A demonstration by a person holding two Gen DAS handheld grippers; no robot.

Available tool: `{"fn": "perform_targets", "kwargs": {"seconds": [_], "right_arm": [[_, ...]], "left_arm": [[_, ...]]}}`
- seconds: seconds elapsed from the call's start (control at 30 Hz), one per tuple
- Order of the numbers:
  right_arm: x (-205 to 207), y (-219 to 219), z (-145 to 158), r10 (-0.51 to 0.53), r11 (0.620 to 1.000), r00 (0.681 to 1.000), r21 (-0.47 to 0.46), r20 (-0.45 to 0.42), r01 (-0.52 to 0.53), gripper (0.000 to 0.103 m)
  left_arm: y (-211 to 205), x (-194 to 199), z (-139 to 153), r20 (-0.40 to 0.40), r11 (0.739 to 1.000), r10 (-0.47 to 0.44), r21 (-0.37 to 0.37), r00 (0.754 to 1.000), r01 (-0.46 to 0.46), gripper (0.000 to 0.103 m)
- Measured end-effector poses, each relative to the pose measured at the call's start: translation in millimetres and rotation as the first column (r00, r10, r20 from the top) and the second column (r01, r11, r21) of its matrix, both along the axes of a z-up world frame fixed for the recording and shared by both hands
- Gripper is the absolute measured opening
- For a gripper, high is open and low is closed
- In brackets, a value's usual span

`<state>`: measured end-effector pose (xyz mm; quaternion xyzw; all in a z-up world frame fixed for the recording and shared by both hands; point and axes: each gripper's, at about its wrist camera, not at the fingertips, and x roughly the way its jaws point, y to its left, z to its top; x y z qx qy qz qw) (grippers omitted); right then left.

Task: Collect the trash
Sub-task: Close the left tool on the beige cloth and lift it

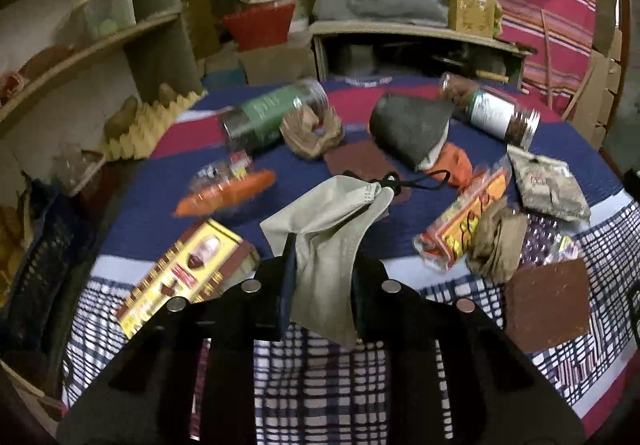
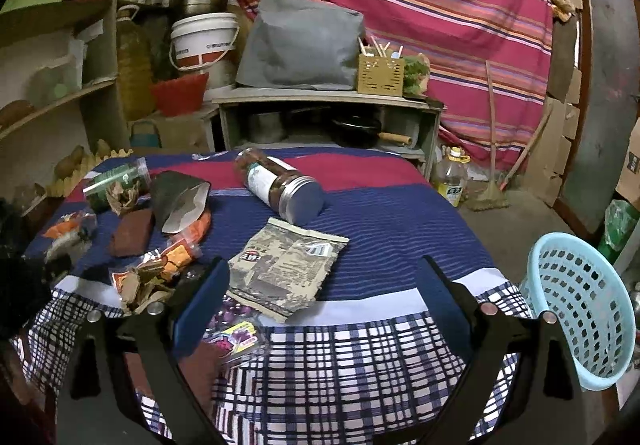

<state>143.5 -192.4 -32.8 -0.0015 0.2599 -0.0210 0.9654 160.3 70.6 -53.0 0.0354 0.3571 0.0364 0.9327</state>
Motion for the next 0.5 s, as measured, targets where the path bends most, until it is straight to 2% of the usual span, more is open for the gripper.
{"fn": "perform_targets", "kwargs": {"seconds": [0.37,0.5], "right_arm": [[-0.3,32.8,-10.6,0.069,0.996,0.997,-0.05,-0.029,-0.071,0.092],[-0.9,43.0,-8.5,0.08,0.996,0.996,-0.039,-0.032,-0.082,0.092]], "left_arm": [[37.0,-1.2,25.2,0.061,0.996,0.062,-0.068,0.996,-0.058,0.022],[42.1,-3.0,29.4,0.066,0.995,0.065,-0.081,0.996,-0.06,0.022]]}}
